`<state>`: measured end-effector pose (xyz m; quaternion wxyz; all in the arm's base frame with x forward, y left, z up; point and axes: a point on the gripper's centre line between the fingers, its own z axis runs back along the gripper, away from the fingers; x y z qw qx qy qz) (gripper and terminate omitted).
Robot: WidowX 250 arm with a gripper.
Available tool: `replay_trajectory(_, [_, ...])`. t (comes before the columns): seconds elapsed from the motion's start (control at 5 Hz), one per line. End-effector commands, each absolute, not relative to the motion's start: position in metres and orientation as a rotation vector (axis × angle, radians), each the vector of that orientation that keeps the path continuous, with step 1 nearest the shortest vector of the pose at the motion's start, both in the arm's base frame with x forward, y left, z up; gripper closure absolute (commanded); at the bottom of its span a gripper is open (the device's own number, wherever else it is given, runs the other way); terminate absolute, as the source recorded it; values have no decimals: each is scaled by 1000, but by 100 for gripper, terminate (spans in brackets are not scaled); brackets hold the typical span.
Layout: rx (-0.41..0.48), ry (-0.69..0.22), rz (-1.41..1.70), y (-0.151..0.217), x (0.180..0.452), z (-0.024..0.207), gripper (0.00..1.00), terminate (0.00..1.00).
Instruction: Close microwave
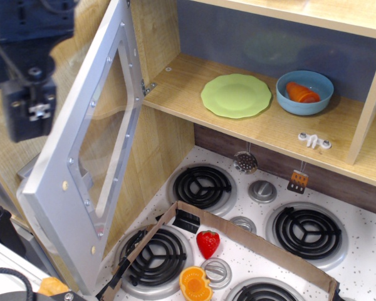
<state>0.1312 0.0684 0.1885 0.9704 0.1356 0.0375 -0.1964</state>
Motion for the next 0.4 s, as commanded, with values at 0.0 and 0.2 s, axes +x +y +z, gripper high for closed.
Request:
replay_trajectory(0.0, [274,76,-386,84,125,179,0,0])
replay_trajectory(0.2, [267,59,-389,88,130,170,0,0])
